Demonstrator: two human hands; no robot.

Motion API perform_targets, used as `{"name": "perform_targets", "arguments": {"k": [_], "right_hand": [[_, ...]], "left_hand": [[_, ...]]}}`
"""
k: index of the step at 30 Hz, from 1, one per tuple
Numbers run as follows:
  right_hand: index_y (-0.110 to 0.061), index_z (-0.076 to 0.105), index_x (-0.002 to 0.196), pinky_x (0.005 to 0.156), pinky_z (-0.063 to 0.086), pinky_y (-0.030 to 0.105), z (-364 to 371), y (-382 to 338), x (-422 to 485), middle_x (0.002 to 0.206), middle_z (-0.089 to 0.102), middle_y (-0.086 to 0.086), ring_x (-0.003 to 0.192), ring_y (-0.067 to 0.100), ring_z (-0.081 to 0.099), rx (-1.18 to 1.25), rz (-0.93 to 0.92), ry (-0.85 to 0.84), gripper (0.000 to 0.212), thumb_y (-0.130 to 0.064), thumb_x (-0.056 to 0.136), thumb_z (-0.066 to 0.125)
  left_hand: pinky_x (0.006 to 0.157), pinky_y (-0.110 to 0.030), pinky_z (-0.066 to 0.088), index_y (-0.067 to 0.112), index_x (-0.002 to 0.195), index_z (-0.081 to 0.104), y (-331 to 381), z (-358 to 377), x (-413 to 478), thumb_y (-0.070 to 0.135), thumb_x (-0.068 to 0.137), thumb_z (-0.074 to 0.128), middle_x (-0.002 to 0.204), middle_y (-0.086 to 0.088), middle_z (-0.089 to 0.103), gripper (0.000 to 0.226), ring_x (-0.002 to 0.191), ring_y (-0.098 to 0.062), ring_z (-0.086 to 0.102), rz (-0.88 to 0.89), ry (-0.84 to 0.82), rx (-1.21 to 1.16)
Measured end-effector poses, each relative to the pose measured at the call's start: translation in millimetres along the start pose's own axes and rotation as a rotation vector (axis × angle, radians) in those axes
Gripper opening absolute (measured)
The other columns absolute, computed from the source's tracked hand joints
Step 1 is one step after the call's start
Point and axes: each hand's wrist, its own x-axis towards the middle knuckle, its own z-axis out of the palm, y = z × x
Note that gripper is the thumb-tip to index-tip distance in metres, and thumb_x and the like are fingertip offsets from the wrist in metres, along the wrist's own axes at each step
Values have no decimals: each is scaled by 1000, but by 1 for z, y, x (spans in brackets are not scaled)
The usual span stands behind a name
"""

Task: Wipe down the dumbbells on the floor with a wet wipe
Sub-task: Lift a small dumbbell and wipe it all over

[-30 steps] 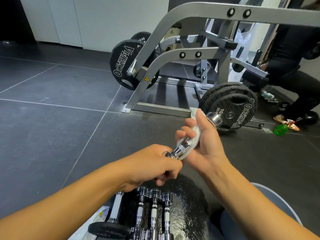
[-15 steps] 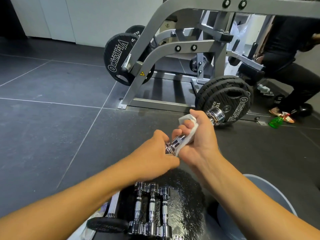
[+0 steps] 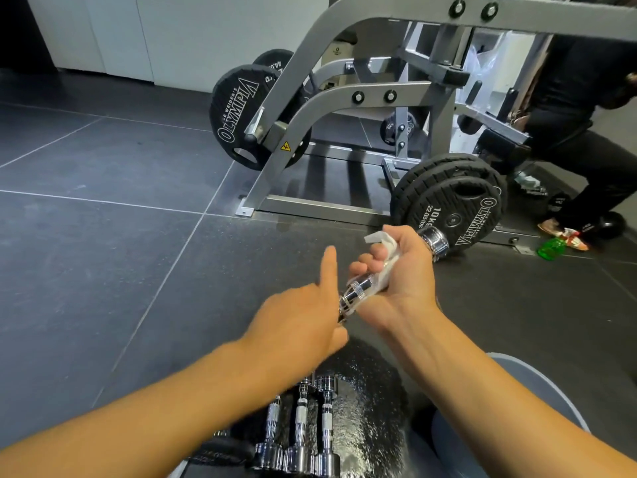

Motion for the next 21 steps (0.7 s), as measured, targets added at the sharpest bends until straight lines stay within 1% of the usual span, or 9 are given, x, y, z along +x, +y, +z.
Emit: {"name": "perform_targets", "arguments": {"k": [1,4,6,8,11,14,16,18,21], "right_hand": [[-17,47,59,47,38,22,-1,0,3,54,36,-5,47,10,33,9,-6,40,28,-20,83,61],[-16,50,66,53,43,23,-3,-5,6,57,43,-6,47,10,39,21,-36,80,25,-21,87,62],[-14,51,70,56,44,22,-5,-10,5,58,46,-5,44,9,42,-6,-62,91,25,-21,90,64],[-13,53,73,57,46,22,-8,-12,5,61,50,-4,42,9,46,-8,-58,70,23,-20,91,66],[-7,62,87,71,58,27,-9,-16,6,75,63,0,58,12,68,29,-38,-6,17,-21,91,69],[0,63,111,89,59,35,-9,-27,5,104,67,8,94,24,76,92,-30,-91,41,-34,88,72],[3,63,114,94,58,39,-11,-33,4,104,70,11,104,29,74,129,-28,-131,56,-46,87,71],[3,63,119,91,57,42,-14,-34,7,104,72,13,103,33,74,133,-36,-151,66,-54,88,66],[1,65,108,87,58,44,-19,-31,15,101,71,14,98,37,74,115,-75,-123,58,-55,91,58]], "left_hand": [[49,-35,33,6,158,-15,1,11,1,25,94,59,89,-2,59,99,60,-22,56,52,154,216],[44,-31,25,-2,158,6,5,10,4,23,79,73,82,-2,63,107,51,-21,58,76,33,281],[52,-33,39,18,157,8,3,9,7,29,87,62,82,3,63,90,63,-21,62,34,-28,-43],[52,-30,44,27,139,30,-6,7,15,25,85,61,67,2,66,62,58,-16,64,7,-231,-539],[47,-27,37,10,108,45,-19,-4,19,9,83,56,57,-4,53,27,47,-20,52,5,-556,-1037],[50,-29,35,3,120,47,-22,-2,15,11,79,51,62,-8,40,41,46,-20,43,28,-771,-1278],[53,-30,33,3,129,46,-24,7,16,12,75,54,64,-9,39,55,46,-19,41,10,-772,-1313],[54,-31,32,7,127,50,-24,12,16,11,74,56,65,-10,40,54,48,-20,41,18,-707,-1271],[54,-33,37,20,124,50,-19,9,13,17,76,60,63,-6,49,49,49,-21,45,57,-547,-1040]]}}
